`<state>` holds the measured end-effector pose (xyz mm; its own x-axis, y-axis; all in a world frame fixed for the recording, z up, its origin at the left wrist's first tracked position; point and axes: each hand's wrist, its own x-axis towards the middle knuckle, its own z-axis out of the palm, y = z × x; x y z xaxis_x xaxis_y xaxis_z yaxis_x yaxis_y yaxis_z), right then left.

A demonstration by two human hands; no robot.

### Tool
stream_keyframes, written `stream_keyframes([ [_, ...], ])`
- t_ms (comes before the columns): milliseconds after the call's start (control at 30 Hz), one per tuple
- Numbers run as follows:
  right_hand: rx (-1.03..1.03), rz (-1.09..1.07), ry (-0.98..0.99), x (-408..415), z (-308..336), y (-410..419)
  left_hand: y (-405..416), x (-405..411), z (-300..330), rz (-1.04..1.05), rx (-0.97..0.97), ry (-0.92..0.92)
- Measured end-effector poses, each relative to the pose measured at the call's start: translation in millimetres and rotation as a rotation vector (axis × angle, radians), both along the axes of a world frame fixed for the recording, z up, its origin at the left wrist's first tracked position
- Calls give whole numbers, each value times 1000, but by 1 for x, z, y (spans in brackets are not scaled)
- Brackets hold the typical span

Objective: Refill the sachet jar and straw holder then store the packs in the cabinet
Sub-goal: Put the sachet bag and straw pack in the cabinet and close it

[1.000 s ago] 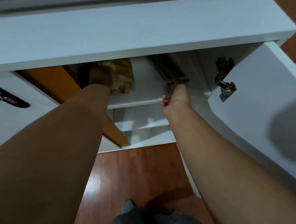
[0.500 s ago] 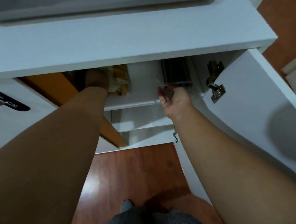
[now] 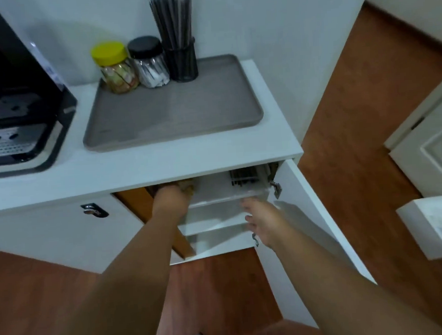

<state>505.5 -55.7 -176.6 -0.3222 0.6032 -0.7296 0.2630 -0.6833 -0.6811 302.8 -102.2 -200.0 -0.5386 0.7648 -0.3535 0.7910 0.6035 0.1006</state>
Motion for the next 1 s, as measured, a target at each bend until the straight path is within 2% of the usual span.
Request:
stream_keyframes([
  [100, 257, 215, -117, 29, 36, -14, -21, 23, 19, 58, 166, -50],
  [267, 749, 408, -301, 78, 73, -19, -46, 49, 54, 27, 199, -67],
  [333, 891, 440, -397, 101, 80, -18, -52, 54, 64, 10, 241, -57],
  [400, 934, 452, -478, 124, 79, -16, -59, 58, 69, -40, 241, -28],
  [500, 813, 415, -555, 155, 71, -20, -63, 58, 79, -39, 331, -26],
  [633, 552, 315, -501, 180, 61, -45, -65, 50, 87, 41, 410, -32],
  [733, 464, 237, -454, 180, 61, -51, -71, 43, 82, 53, 462, 22],
  [867, 372, 192, -414, 170, 55, -55, -69, 26, 77, 30, 451, 183],
  [1000, 279, 105, -362, 155, 46, -65, -64, 3, 73, 23, 408, 174],
])
